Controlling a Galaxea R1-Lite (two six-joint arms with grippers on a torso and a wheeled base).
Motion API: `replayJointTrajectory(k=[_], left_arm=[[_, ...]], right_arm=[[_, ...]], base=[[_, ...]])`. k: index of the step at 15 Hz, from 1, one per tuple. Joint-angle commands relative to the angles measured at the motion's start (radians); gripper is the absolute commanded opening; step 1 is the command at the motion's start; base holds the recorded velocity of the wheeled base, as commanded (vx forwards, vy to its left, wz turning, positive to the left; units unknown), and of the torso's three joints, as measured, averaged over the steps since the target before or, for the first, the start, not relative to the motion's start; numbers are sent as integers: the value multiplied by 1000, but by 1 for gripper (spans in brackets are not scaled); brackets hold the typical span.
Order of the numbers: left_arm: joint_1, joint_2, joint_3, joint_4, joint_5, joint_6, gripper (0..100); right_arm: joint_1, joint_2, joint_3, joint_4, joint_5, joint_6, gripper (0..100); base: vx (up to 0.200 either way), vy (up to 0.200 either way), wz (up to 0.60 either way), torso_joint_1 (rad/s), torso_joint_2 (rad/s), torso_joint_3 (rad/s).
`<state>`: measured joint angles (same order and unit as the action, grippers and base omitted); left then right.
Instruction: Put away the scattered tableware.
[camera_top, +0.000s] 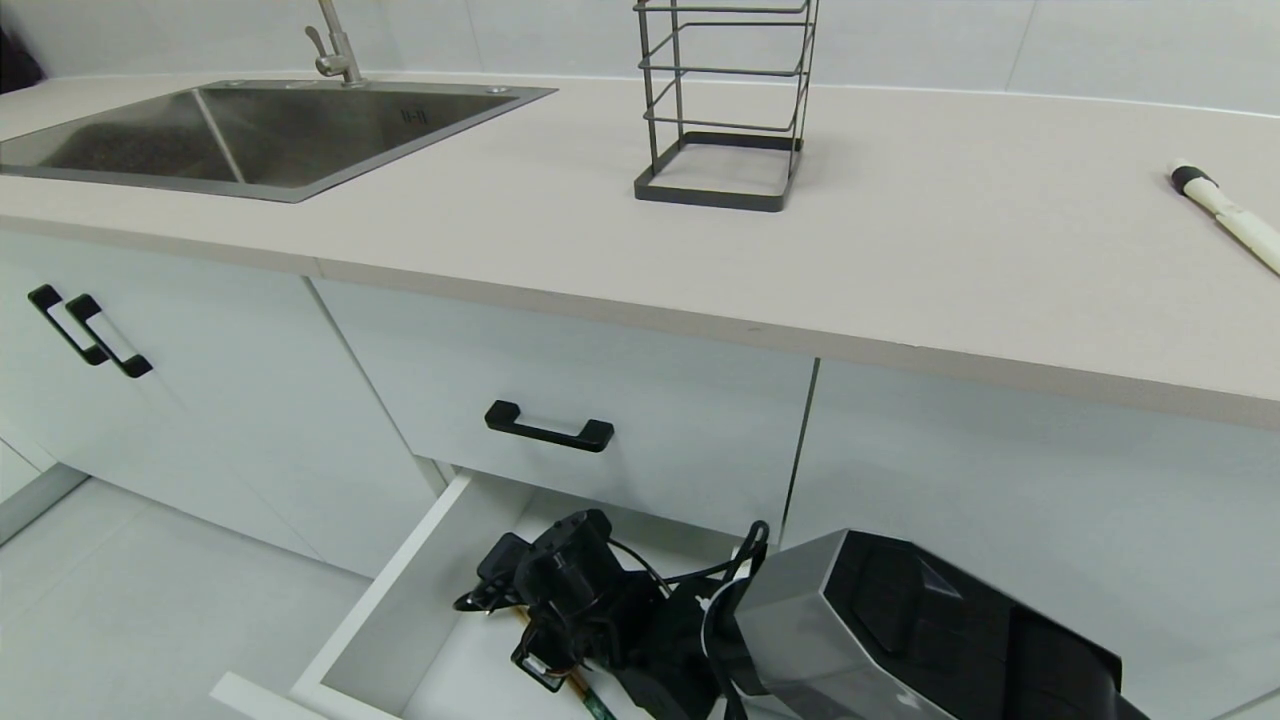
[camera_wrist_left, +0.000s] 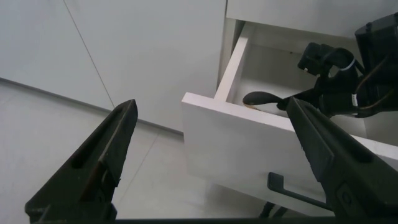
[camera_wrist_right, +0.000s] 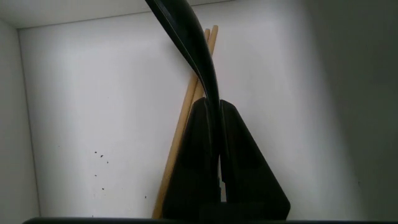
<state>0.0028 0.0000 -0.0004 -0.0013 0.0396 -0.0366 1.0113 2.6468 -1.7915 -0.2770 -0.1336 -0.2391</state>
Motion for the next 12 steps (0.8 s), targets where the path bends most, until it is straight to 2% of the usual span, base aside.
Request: replayJointTrajectory(k=[1,10,11,12], left_arm=[[0,0,0,0,0,0,100],[0,0,-1,0,0,0,100],[0,0,-1,0,0,0,100],[0,0,-1,0,0,0,100]], right_arm=[[0,10,-3,1,0,0,0],[1,22,-3,7,19,-6,0],[1,24,-3,7,19,-8,100],[1,27,-17,4,19,-8,100]], base=[[0,0,0,0,0,0],[0,0,0,0,0,0],[0,0,0,0,0,0],[0,0,0,0,0,0]])
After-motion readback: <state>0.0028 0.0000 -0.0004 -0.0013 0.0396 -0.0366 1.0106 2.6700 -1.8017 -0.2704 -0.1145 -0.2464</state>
